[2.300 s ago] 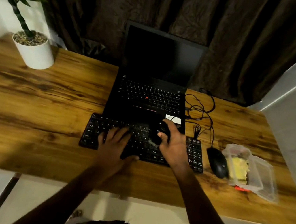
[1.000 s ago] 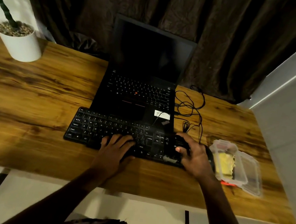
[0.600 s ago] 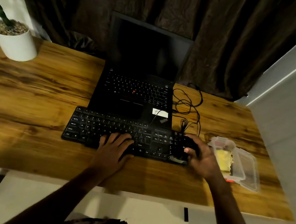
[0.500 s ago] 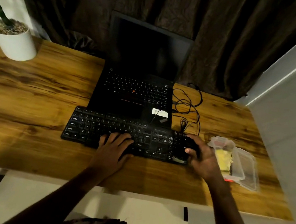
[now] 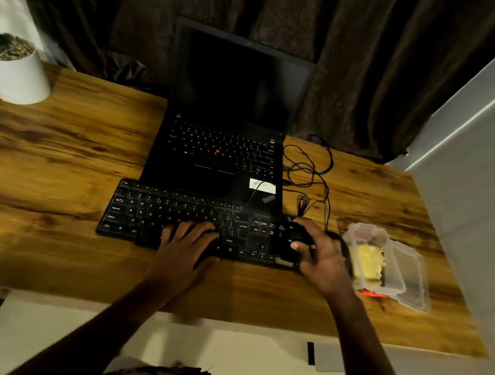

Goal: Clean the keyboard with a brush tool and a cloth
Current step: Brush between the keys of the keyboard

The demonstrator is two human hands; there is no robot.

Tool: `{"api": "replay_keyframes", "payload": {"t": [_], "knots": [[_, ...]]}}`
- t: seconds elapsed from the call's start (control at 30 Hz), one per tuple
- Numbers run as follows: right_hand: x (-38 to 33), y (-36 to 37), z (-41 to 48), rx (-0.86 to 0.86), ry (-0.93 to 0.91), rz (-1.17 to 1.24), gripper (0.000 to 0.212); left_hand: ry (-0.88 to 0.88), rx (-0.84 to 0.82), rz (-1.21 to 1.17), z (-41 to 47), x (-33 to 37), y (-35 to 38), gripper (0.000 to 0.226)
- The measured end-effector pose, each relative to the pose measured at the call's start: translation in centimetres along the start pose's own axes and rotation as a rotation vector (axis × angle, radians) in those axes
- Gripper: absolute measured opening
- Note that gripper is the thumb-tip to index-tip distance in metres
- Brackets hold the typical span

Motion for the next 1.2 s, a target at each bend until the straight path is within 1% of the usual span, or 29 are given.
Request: {"api": "replay_keyframes", "payload": {"t": [0.07,0.17,0.23,0.37,0.47,0.6,0.7,0.77,0.9,1.0,1.1,1.2], "knots": [[-1.7,1.3,-0.1,0.004,-0.010,0.030,0.050,-0.008,-0.002,-0.004,0.0,-0.1,0.1,0.055],[-3.7,2.2,-0.3,0.032,-0.074,0.094,0.046,-0.018,0.001,-0.006,-0.1,-0.1,0.1,0.055],[-3.9,1.6,-0.4,0.030,-0.053,0.110,0.044,-0.015,0.002,-0.003,0.0,-0.1,-0.1,0.055],[-2.8,0.1,-0.2,0.010,-0.029,-0.003,0.049,-0.005,0.017,-0.019,0.0,0.0,-0.3,0.054],[-2.5,0.6,0.1,-0.005,-0.007,-0.059,0.052,-0.016,0.018,-0.015,0.0,0.0,-0.2,0.054],[-4.5,3.5,0.0,-0.073,-0.049,0.000,0.054,-0.020,0.010,-0.002,0.1,-0.1,-0.2,0.052],[-4.7,2.8,0.2,-0.047,-0.065,0.070,0.050,-0.020,0.009,-0.012,0.1,0.0,-0.3,0.053],[-3.8,1.6,0.4,-0.022,-0.045,0.054,0.050,-0.018,0.012,-0.018,0.1,0.0,-0.4,0.054],[-2.3,1.3,0.6,-0.041,0.025,-0.119,0.054,-0.013,0.021,-0.021,0.0,0.0,-0.5,0.055],[-3.8,3.1,0.4,-0.064,0.000,-0.031,0.052,-0.012,0.009,-0.012,0.0,0.0,-0.4,0.053],[-5.0,3.8,0.1,-0.043,-0.066,0.100,0.042,-0.017,-0.007,-0.014,0.0,0.0,-0.4,0.052],[-4.1,1.9,0.1,-0.025,-0.021,0.127,0.044,-0.024,-0.018,-0.020,0.0,0.0,-0.4,0.054]]}}
Point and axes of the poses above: each hand's wrist, its own z-axis towards the middle knuckle, its own y-axis out of the palm, x = y × z, the point moved 6 cm from there along z, towards the middle knuckle, and after that the axes turned 2 degrees about x, right-handed, at the moved point
